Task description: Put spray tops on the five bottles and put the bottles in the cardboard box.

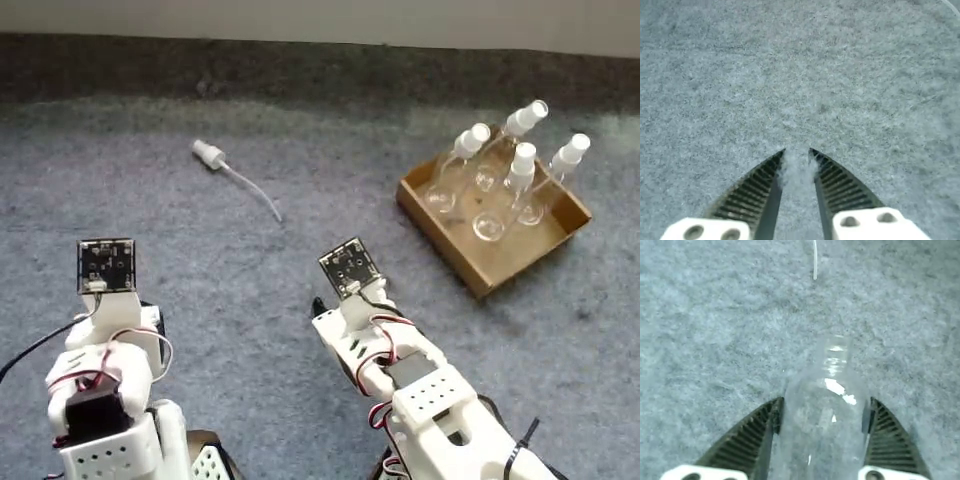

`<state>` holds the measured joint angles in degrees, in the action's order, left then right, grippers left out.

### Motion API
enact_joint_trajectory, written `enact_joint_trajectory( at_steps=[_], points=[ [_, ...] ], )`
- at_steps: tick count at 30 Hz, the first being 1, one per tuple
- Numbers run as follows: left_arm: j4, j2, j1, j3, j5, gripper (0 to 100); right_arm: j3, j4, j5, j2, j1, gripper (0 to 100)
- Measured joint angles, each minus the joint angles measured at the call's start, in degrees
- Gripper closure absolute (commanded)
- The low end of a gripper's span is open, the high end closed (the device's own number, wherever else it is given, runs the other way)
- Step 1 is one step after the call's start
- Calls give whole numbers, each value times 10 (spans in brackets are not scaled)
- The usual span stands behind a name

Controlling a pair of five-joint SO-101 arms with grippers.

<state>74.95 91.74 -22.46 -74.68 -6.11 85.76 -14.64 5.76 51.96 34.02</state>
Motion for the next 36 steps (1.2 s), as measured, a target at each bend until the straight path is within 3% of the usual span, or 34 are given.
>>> enact_joint_trajectory(
  at_steps=[7, 13, 19, 22, 27, 36],
  points=[
    [41, -329, 10, 225, -1, 962, 0, 0, 0, 0, 0, 796],
    [83, -603, 59, 419, 2, 959, 0, 0, 0, 0, 0, 796],
    [88, -768, 106, 561, 2, 956, 0, 0, 0, 0, 0, 796],
    [89, -818, 122, 619, 9, 889, 0, 0, 0, 0, 0, 796],
    [89, -908, 135, 732, 115, 731, 0, 0, 0, 0, 0, 796],
    [89, -1096, 167, 945, 324, 721, 0, 0, 0, 0, 0, 796]
  ],
)
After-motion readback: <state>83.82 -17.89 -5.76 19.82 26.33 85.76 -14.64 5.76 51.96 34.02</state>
